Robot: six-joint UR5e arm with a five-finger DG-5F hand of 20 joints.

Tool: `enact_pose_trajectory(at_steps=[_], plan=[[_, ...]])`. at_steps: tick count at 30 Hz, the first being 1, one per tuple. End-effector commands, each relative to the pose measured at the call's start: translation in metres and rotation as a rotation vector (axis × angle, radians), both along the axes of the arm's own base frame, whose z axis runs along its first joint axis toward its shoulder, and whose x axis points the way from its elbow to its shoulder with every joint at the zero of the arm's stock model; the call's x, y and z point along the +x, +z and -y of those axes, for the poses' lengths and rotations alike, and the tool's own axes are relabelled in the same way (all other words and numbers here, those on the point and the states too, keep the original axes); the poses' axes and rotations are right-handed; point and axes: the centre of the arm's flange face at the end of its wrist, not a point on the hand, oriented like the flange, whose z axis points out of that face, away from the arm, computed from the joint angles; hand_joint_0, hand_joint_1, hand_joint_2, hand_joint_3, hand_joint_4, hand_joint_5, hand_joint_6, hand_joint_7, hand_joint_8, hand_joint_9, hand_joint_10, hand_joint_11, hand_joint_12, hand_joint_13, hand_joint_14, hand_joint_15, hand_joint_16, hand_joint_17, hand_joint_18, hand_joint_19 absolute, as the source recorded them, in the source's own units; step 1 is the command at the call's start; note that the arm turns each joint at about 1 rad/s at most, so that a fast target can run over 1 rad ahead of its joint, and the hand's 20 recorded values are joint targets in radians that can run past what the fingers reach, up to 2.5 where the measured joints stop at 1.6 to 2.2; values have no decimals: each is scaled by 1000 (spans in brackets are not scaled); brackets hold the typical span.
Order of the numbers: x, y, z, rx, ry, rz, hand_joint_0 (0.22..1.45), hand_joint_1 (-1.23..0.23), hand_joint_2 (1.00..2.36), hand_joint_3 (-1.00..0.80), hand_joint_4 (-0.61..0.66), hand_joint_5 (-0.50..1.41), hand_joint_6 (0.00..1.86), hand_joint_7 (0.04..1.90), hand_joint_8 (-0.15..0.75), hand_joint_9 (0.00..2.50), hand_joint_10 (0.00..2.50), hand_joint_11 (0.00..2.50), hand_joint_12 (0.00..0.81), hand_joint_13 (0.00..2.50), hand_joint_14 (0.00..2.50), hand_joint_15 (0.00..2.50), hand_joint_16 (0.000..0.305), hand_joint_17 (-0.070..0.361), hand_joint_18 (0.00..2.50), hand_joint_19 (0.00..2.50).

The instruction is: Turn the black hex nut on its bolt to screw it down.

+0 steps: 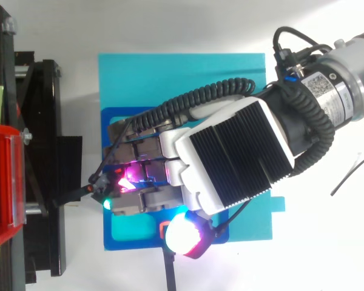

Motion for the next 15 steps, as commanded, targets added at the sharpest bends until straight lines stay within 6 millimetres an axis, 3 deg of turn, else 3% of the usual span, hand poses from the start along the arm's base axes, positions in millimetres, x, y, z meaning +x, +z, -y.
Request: enact_pose_trajectory(at_steps=[1, 5, 15], plan=[[1, 3, -1, 4, 8, 1, 518, -455, 1000, -500, 269, -67, 501, 1208, 287, 1020, 8, 366, 311, 859, 9, 260, 38, 86, 732, 415], [1, 9, -1, 3, 15, -12, 522, -459, 1000, -494, 258, -61, 505, 1261, 290, 1023, 8, 365, 310, 861, 8, 260, 38, 85, 733, 415], [0, 10, 0, 2, 15, -28, 532, -490, 1000, -489, 233, -66, 575, 1182, 290, 1031, 9, 375, 306, 869, 10, 269, 37, 83, 737, 416]])
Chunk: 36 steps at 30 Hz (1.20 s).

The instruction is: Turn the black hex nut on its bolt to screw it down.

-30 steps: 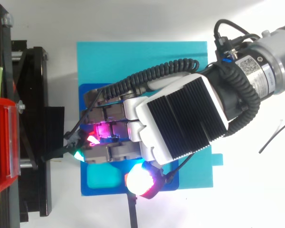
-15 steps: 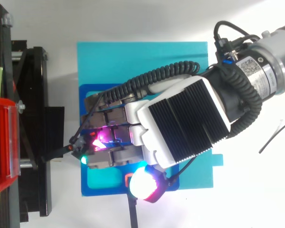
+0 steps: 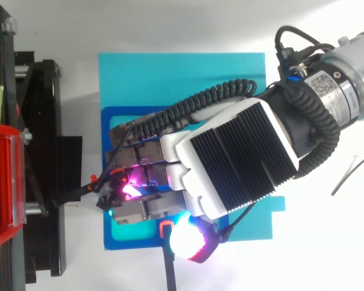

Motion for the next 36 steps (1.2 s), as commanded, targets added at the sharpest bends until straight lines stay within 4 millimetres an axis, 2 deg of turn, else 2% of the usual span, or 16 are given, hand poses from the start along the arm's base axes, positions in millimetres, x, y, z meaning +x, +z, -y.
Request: enact_pose_trajectory(at_steps=[1, 19, 36], plan=[[0, 0, 1, 0, -2, -3, 532, -491, 1000, -488, 234, -66, 580, 1174, 288, 1030, 9, 383, 304, 870, 10, 264, 37, 83, 737, 419], [-1, 0, 4, 1, 4, -5, 561, -559, 1004, -443, 230, -69, 612, 1132, 290, 1044, 8, 386, 309, 882, 10, 267, 37, 83, 752, 403], [-2, 0, 15, 0, -9, 0, 586, -627, 1006, -387, 239, -78, 645, 1065, 303, 1056, 8, 383, 323, 906, 7, 257, 40, 90, 790, 387]])
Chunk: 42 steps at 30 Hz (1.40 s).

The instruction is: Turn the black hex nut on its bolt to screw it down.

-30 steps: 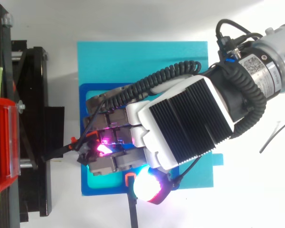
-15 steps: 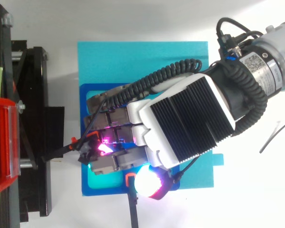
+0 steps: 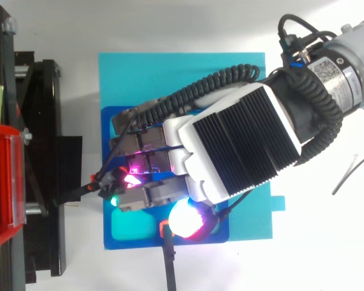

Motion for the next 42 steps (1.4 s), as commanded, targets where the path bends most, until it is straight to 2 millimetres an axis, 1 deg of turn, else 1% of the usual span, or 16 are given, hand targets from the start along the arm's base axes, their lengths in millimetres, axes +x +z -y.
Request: enact_pose_trajectory(at_steps=[1, 5, 18, 39, 42], plan=[[0, 0, 2, 0, -1, 0, 587, -629, 1005, -388, 238, -79, 648, 1063, 302, 1056, 8, 386, 323, 906, 7, 254, 40, 89, 792, 386], [-1, 0, 2, 0, 2, 0, 590, -633, 1005, -387, 257, -81, 657, 1036, 304, 1054, 10, 383, 322, 906, 8, 256, 40, 90, 793, 384], [-1, 0, 6, 0, -2, 1, 594, -643, 1005, -380, 252, -90, 689, 976, 307, 1060, 8, 387, 321, 910, 7, 250, 40, 90, 799, 384], [-1, 0, 8, 0, -5, 1, 600, -659, 1005, -345, 243, -96, 724, 943, 314, 1063, 7, 396, 326, 915, 7, 251, 41, 92, 812, 373], [-1, 0, 7, 0, -4, 1, 602, -660, 1005, -345, 246, -101, 748, 901, 316, 1062, 8, 399, 325, 914, 7, 251, 41, 92, 811, 366]])
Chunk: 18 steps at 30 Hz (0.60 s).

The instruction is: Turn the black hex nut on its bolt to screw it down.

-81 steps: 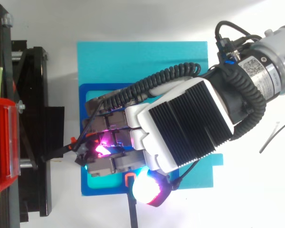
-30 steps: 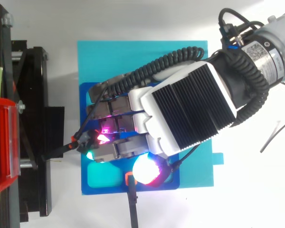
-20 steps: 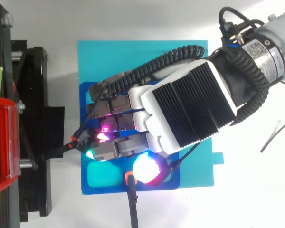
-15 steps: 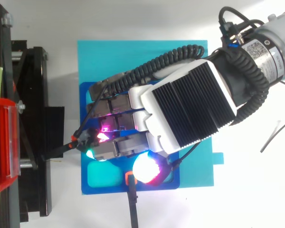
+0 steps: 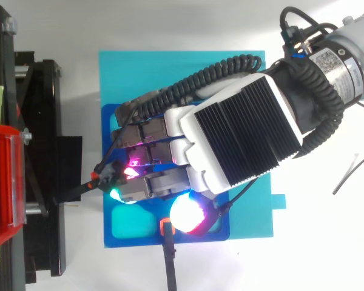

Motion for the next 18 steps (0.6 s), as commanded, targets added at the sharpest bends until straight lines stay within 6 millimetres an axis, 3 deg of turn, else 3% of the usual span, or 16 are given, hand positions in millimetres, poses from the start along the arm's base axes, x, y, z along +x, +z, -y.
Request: enact_pose_trajectory(at_steps=[1, 8, 11, 18], plan=[[0, 0, 0, 0, 1, 0, 602, -660, 1005, -347, 246, -101, 749, 900, 316, 1062, 8, 399, 326, 913, 9, 251, 41, 92, 812, 373], [0, -1, 0, 0, -1, -1, 597, -653, 1005, -376, 245, -104, 754, 893, 313, 1063, 10, 400, 323, 911, 7, 252, 40, 90, 803, 373], [0, 0, 0, 0, -1, -1, 549, -605, 1001, -474, 261, -106, 733, 883, 316, 1061, 8, 407, 326, 914, 8, 259, 41, 91, 807, 369], [2, 5, -5, 5, 6, 2, 480, -499, 1000, -500, 283, -103, 608, 999, 309, 1043, 8, 406, 324, 902, 8, 265, 40, 90, 790, 388]])
